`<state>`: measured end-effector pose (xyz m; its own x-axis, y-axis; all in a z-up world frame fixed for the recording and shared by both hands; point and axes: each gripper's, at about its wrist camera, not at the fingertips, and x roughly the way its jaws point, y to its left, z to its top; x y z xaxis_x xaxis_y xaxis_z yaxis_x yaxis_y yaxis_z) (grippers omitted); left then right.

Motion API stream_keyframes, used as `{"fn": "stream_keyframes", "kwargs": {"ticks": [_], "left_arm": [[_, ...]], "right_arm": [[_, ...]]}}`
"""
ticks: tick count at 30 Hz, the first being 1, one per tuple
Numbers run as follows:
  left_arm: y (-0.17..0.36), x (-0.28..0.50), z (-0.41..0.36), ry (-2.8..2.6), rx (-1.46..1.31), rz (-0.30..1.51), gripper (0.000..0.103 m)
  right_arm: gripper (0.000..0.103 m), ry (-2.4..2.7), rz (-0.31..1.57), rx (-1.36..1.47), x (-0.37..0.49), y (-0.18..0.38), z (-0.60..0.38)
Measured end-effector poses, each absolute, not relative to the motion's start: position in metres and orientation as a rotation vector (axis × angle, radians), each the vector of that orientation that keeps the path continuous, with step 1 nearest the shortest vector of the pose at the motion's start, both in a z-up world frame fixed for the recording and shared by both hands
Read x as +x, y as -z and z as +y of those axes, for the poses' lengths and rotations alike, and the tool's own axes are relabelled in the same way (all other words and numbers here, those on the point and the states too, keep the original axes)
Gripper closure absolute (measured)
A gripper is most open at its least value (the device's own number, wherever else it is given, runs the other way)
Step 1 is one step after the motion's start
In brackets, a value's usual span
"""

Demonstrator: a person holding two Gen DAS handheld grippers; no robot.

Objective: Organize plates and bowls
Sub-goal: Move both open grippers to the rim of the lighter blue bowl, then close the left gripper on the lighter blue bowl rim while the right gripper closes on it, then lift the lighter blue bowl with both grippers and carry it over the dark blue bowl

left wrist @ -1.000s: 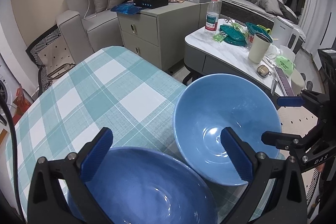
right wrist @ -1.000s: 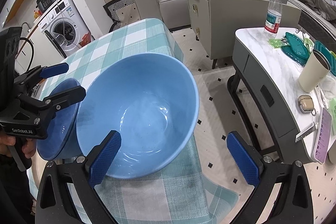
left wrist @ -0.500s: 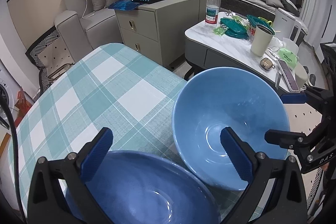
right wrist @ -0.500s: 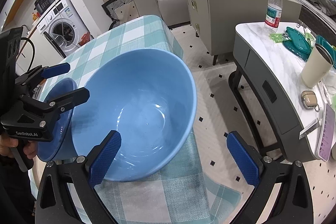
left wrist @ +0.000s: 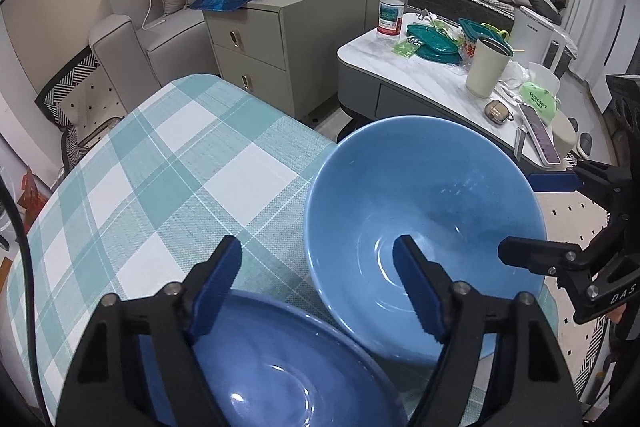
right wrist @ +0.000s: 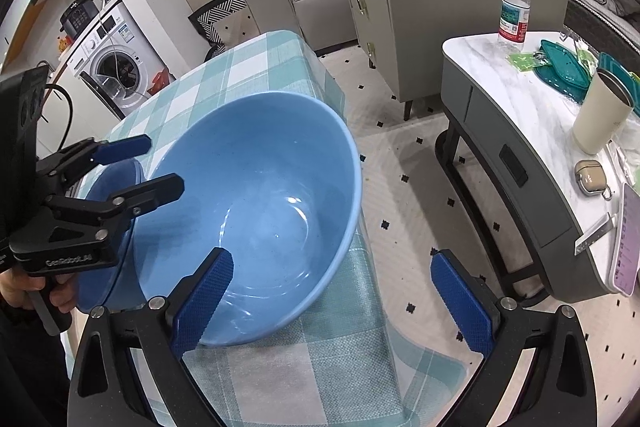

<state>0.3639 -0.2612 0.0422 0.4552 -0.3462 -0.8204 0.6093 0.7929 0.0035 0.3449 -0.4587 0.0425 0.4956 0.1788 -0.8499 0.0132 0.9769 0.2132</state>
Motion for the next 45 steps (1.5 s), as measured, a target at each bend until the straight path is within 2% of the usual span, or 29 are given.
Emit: {"fn": "stream_keyframes", "kwargs": {"ticks": [6, 7, 10, 13, 19, 25, 32, 37, 45], "left_arm": [[-0.039, 0.363, -0.266, 0.623, 0.324, 0.944, 0.044], [-0.038, 0.364, -0.267, 0.625, 0.324, 0.948, 0.045], [-0.037, 0.364, -0.267, 0.626, 0.322, 0.952, 0.048], [-0.036, 0.365, -0.267, 0.622, 0.318, 0.955, 0.056], [-0.035, 0.366, -0.267, 0.624, 0.315, 0.961, 0.065], [-0.034, 0.365, -0.268, 0.626, 0.315, 0.968, 0.074], [-0.034, 0.365, -0.266, 0.629, 0.311, 0.969, 0.076], [-0.035, 0.365, -0.265, 0.626, 0.305, 0.970, 0.081], [-0.039, 0.363, -0.267, 0.632, 0.313, 0.958, 0.082]], "right_arm": [[0.011, -0.120, 1.047, 0.208, 0.343, -0.042, -0.457], [0.015, -0.123, 1.049, 0.209, 0.343, -0.042, -0.456], [0.022, -0.127, 1.060, 0.206, 0.343, -0.039, -0.454], [0.033, -0.119, 1.066, 0.190, 0.343, -0.039, -0.452], [0.040, -0.115, 1.058, 0.200, 0.342, -0.040, -0.455], [0.055, -0.130, 1.056, 0.195, 0.340, -0.039, -0.454], [0.066, -0.146, 1.035, 0.204, 0.336, -0.041, -0.450], [0.069, -0.138, 1.031, 0.195, 0.335, -0.043, -0.448], [0.074, -0.118, 1.040, 0.195, 0.334, -0.043, -0.452]]}}
